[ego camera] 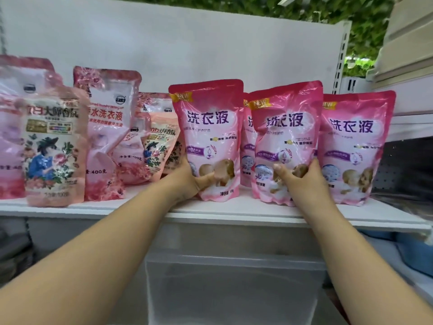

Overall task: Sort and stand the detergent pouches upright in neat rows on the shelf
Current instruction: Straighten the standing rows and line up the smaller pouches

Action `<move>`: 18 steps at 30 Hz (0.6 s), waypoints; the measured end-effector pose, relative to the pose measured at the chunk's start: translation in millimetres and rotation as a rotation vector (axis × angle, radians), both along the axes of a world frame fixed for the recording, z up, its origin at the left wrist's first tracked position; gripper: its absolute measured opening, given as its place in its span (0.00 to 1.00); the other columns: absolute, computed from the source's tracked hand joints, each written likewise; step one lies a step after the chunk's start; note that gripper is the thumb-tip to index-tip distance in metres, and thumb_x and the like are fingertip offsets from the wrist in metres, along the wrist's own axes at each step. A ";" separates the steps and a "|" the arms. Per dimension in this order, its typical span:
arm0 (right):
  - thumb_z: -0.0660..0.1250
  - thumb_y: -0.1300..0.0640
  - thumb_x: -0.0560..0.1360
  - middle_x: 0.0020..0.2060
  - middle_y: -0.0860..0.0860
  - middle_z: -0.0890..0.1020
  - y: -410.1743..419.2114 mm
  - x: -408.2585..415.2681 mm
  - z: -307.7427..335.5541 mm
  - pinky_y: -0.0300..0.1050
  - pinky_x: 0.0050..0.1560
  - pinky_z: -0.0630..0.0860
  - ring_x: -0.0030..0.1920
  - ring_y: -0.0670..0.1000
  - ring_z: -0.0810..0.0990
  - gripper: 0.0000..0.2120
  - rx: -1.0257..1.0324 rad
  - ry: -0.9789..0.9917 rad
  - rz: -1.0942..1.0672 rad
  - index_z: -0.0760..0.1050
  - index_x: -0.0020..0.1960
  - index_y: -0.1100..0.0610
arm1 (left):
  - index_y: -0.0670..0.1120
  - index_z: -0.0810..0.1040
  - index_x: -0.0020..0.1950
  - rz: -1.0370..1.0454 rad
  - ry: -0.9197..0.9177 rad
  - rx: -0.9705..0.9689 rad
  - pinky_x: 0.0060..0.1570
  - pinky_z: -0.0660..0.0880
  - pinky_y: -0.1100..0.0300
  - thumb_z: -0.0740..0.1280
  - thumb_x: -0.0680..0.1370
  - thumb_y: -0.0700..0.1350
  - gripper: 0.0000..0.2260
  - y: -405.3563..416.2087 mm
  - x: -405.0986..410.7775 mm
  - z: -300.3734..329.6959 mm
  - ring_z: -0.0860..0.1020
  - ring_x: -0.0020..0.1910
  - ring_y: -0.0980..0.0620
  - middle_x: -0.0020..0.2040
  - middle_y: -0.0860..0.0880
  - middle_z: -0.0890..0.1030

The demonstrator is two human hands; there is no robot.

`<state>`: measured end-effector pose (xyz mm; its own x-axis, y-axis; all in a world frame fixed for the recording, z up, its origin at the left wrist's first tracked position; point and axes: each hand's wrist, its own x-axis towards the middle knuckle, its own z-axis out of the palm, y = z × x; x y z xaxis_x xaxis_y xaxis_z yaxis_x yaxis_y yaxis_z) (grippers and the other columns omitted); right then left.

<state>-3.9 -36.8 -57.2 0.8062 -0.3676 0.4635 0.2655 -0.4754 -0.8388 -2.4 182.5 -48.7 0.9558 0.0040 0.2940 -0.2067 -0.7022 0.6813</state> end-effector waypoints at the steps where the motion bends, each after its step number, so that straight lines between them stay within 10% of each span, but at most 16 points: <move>1: 0.68 0.42 0.69 0.66 0.58 0.71 0.4 1.2 0.2 0.52 0.64 0.69 0.65 0.58 0.70 0.42 -0.008 -0.001 -0.006 0.53 0.74 0.59 | 0.38 0.59 0.68 0.000 -0.001 0.005 0.54 0.67 0.56 0.64 0.74 0.57 0.32 -0.6 -0.3 1.0 0.73 0.47 0.47 0.53 0.39 0.76; 8: 0.65 0.43 0.72 0.69 0.59 0.66 10.8 -10.3 2.0 0.50 0.66 0.64 0.69 0.59 0.65 0.43 -0.102 -0.010 -0.064 0.48 0.75 0.61 | 0.44 0.33 0.74 0.019 0.036 -0.018 0.64 0.62 0.55 0.64 0.74 0.59 0.46 -4.4 -8.1 2.2 0.66 0.67 0.41 0.74 0.40 0.60; 18: 0.66 0.45 0.73 0.69 0.57 0.66 15.3 -18.8 1.5 0.49 0.64 0.66 0.67 0.57 0.67 0.40 -0.053 0.014 -0.035 0.48 0.75 0.58 | 0.44 0.51 0.74 0.071 -0.052 -0.094 0.64 0.65 0.49 0.71 0.69 0.56 0.42 1.7 22.3 5.3 0.68 0.65 0.39 0.68 0.40 0.67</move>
<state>-22.6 -21.5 -55.7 0.7998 -0.3711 0.4719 0.2365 -0.5277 -0.8159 19.9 184.2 -43.4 0.9355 0.1012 0.3384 -0.1954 -0.6497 0.7346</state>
